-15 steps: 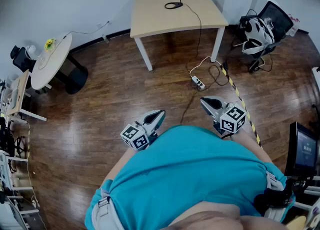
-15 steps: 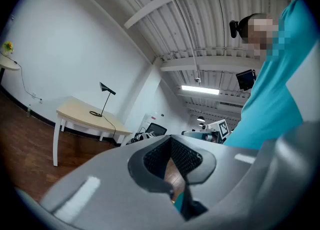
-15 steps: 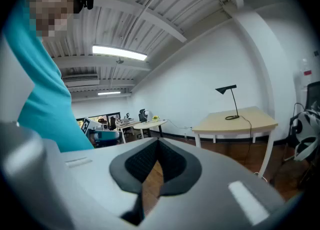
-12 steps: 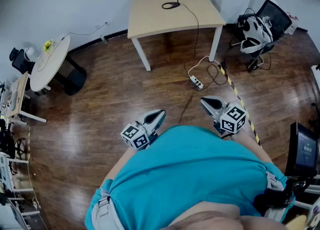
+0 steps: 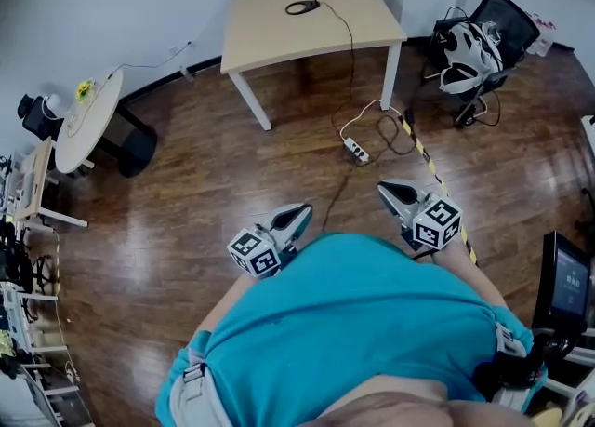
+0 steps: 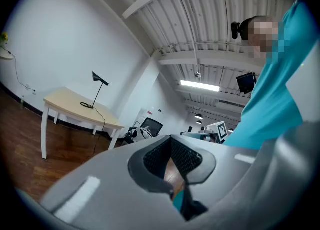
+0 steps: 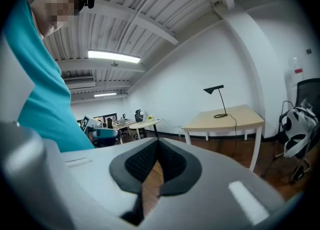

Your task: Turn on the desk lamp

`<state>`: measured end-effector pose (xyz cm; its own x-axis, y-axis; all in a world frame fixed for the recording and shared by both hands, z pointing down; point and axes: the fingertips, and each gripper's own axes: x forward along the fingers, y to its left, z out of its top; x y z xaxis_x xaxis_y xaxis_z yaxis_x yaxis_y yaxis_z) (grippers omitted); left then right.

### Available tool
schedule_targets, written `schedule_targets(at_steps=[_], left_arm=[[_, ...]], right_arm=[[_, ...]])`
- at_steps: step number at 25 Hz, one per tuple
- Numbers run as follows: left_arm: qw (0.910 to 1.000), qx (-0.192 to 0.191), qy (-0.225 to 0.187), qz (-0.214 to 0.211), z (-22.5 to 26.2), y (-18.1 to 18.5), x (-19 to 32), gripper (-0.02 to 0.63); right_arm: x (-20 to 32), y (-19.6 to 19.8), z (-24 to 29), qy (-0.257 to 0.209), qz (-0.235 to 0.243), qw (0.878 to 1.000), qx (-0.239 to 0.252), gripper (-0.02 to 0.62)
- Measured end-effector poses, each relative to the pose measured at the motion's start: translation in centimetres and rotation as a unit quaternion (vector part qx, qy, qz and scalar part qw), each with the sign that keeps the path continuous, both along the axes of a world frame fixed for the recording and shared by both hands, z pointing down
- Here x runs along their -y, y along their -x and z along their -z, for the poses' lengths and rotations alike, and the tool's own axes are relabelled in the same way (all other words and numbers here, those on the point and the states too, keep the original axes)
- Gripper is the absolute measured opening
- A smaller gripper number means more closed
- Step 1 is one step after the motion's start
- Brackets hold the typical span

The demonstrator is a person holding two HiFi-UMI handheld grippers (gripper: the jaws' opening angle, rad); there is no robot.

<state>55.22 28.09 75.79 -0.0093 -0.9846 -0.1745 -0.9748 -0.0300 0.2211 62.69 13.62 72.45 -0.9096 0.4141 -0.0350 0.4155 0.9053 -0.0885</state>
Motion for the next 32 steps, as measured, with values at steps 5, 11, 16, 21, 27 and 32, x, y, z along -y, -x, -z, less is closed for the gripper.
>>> schedule_targets(at_steps=[5, 11, 16, 21, 27, 32], left_arm=[[0.9996, -0.017, 0.013, 0.017, -1.4, 1.3, 2.6, 0.002], [0.9995, -0.018, 0.009, 0.025, -2.1, 6.5, 2.0, 0.002], [0.9993, -0.028, -0.009, 0.021, -0.4, 15.6, -0.6, 0.002], [0.9997, -0.018, -0.015, 0.004, 3.9, 27.7, -6.6, 0.002], [0.999, -0.043, -0.015, 0.002, 6.1, 39.3, -9.9, 0.002], [0.9989, -0.044, -0.016, -0.002, 5.7, 46.1, -7.8, 0.002]], right_arm=[[3.5, 1.9, -1.8, 0.007, 0.008, 1.0, -0.008, 0.002], [2.4, 7.7, -2.4, 0.007, 0.026, 0.999, -0.019, 0.002], [-0.6, 16.4, 0.1, -0.02, 0.019, 0.999, -0.028, 0.002], [-5.8, 27.6, 4.1, 0.007, -0.012, 0.999, -0.037, 0.002], [-8.5, 38.8, 8.3, -0.015, -0.031, 0.998, -0.043, 0.002], [-5.7, 45.7, 8.0, -0.011, -0.04, 0.997, -0.06, 0.002]])
